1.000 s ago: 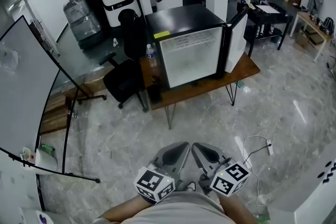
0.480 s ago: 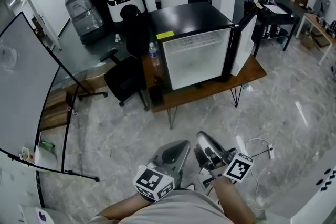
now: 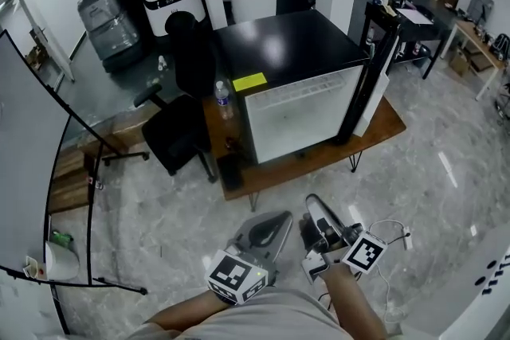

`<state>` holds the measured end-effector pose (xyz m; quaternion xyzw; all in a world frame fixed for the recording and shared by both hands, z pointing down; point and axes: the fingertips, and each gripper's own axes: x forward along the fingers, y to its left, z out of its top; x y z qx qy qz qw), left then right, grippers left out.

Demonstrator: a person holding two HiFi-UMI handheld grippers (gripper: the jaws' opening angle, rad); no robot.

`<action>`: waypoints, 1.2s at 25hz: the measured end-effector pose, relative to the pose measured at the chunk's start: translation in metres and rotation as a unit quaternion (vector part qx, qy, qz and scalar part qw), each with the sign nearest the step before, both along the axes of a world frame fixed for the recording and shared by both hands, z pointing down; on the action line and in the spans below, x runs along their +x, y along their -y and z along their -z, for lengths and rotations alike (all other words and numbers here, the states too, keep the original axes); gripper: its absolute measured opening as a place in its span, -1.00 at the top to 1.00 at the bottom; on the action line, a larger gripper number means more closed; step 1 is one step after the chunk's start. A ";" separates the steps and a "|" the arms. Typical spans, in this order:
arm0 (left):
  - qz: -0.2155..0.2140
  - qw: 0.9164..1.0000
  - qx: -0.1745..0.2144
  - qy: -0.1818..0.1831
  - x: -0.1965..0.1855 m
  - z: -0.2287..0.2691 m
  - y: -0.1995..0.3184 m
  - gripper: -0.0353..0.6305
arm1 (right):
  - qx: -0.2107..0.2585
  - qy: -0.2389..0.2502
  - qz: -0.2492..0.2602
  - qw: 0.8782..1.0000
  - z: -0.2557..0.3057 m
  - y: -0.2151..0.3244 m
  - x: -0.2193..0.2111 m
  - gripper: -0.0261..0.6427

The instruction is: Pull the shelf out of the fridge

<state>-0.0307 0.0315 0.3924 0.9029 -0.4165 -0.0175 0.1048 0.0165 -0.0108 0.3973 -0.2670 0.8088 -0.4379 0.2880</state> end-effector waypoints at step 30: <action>0.011 0.999 -0.020 0.026 -0.022 -0.012 0.214 0.88 | -0.127 0.056 -0.059 0.989 -0.104 0.345 0.006 0.66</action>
